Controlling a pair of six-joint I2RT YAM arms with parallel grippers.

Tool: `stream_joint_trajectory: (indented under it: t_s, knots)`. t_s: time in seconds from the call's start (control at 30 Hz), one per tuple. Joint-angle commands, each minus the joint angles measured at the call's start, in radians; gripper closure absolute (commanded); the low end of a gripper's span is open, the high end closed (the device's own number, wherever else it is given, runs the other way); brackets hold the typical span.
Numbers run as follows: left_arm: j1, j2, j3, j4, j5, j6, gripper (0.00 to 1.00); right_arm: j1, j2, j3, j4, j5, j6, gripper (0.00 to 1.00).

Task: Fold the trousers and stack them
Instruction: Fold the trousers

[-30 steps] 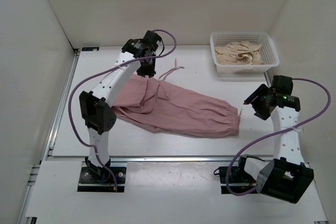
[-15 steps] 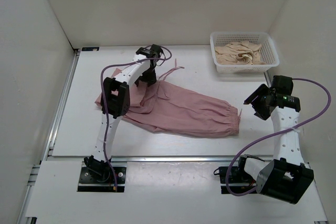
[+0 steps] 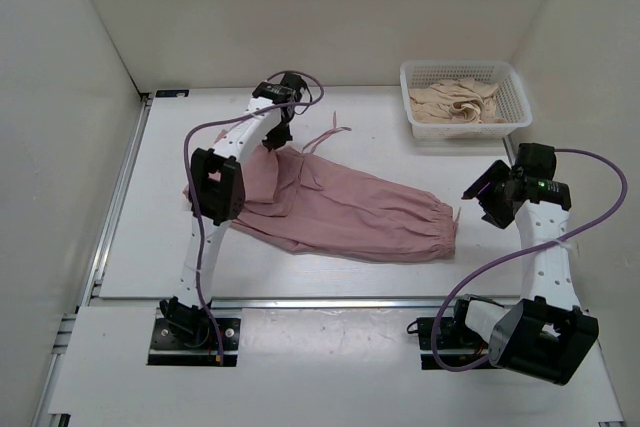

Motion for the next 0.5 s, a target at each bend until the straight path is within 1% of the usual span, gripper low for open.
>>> stream_joint_trajectory:
  t_s: [0.0, 0.07, 0.13, 0.17, 0.27, 0.37, 0.47]
  knots:
    - [0.005, -0.136, 0.029, -0.009, 0.017, 0.019, 0.90, 0.004, -0.001, 0.003, 0.015, -0.019, -0.022, 0.30]
    - [-0.006, -0.220, -0.007, 0.027, 0.069, 0.072, 0.90, 0.004, -0.010, 0.003, 0.015, -0.019, -0.022, 0.30]
    - [-0.017, -0.253, -0.016, 0.027, 0.117, 0.100, 0.90, 0.004, -0.010, 0.003, 0.015, -0.019, -0.022, 0.30]
    - [-0.027, -0.263, -0.028, 0.027, 0.169, 0.126, 0.90, 0.004, -0.010, 0.003, 0.015, -0.019, -0.022, 0.30]
    - [-0.036, -0.247, -0.028, 0.016, 0.304, 0.174, 0.90, 0.004, -0.010, 0.003, 0.024, -0.028, -0.022, 0.30]
    - [-0.061, -0.192, -0.042, 0.016, 0.358, 0.194, 0.90, 0.004, -0.010, 0.003, 0.024, -0.028, -0.022, 0.30]
    - [-0.086, -0.139, -0.031, 0.005, 0.378, 0.194, 0.90, 0.004, -0.010, 0.003, 0.024, -0.019, -0.022, 0.30]
